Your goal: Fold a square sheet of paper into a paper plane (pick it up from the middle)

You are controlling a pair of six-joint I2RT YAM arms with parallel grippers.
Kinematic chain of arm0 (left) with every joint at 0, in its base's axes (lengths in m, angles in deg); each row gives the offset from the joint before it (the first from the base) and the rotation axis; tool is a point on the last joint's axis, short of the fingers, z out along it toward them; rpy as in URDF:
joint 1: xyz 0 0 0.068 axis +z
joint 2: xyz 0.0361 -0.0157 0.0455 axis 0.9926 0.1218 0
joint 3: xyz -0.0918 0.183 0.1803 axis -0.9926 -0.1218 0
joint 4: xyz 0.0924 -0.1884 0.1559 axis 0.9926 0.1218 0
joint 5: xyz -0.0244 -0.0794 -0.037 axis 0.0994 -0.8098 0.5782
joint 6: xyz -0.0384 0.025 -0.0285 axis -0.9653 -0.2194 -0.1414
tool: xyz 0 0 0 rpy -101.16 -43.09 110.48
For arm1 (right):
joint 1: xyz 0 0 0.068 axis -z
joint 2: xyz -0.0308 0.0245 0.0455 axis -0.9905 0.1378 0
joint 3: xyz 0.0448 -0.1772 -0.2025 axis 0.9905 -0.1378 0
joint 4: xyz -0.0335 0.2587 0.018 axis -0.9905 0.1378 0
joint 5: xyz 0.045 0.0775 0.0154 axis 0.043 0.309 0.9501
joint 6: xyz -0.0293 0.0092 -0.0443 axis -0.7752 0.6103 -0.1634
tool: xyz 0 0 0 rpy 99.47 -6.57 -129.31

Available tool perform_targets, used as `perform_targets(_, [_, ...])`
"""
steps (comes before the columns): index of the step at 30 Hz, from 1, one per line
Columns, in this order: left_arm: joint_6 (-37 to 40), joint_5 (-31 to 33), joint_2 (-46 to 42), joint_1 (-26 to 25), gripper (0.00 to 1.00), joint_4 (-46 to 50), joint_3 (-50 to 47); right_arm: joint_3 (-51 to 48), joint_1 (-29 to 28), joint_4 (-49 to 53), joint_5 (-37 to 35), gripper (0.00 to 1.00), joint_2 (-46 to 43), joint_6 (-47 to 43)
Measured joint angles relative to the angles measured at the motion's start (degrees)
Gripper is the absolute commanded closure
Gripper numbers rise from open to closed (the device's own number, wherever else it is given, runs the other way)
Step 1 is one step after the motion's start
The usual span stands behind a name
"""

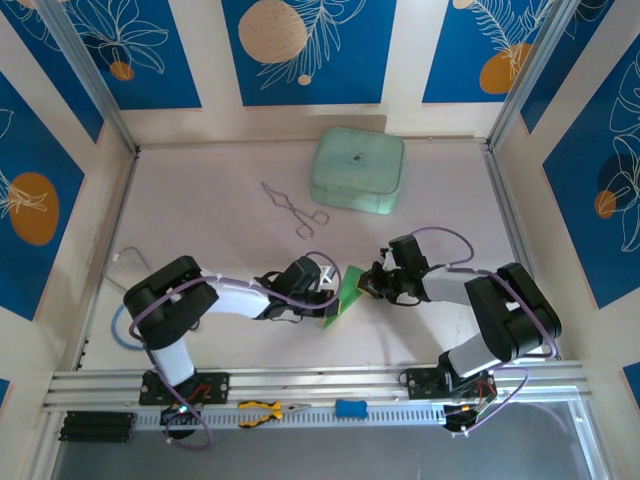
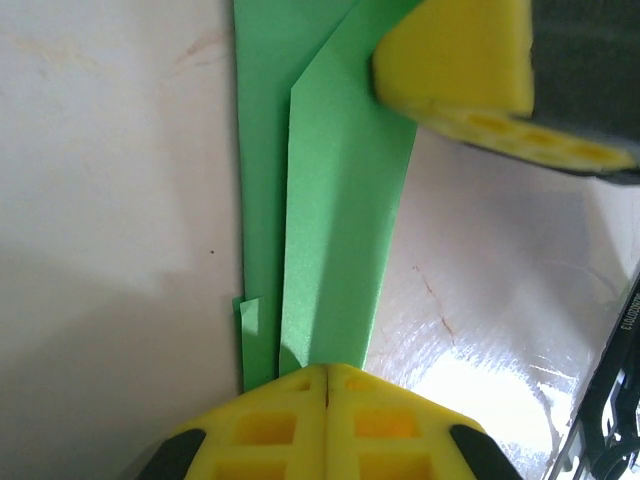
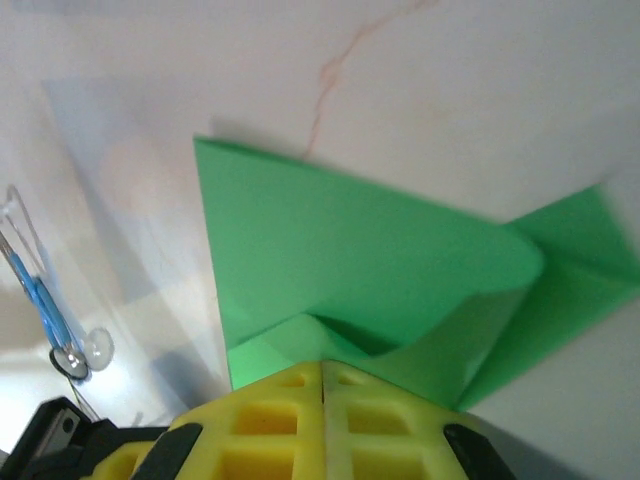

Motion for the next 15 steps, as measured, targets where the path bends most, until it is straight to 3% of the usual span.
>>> perform_targets(15, [-0.04,-1.20,0.72,0.20,1.00,-1.46,-0.04,0.11,7.50,1.88,0.85,0.95,-0.39,0.02])
